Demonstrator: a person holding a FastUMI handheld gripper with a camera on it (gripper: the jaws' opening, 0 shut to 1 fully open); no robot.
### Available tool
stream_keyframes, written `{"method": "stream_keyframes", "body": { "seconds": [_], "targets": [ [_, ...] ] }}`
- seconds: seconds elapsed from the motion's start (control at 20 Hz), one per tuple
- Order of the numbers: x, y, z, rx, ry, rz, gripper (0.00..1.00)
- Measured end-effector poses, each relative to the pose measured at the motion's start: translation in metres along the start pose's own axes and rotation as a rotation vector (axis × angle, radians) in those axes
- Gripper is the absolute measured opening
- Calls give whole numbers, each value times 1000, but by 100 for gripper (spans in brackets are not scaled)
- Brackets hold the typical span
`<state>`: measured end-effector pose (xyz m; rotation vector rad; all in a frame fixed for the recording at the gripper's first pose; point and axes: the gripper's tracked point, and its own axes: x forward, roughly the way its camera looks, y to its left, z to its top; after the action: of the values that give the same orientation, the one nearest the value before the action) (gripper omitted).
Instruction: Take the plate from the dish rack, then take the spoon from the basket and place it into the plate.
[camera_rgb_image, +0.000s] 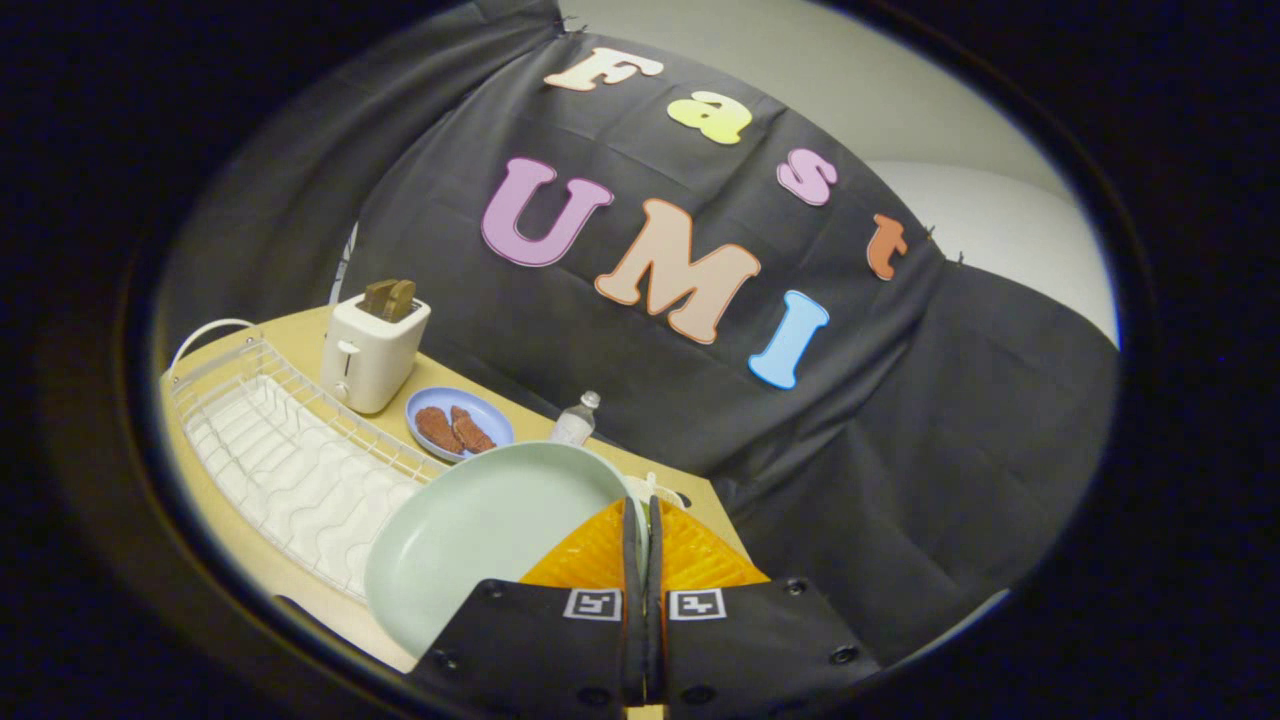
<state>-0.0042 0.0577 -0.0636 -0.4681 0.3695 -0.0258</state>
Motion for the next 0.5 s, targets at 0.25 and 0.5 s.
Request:
{"method": "stream_keyframes", "body": {
  "seconds": [0.25, 0.5],
  "targets": [
    [0, -15, -30, 95, 45, 46, 4],
    [-2, -20, -65, 257, 120, 126, 4]
  ]
}}
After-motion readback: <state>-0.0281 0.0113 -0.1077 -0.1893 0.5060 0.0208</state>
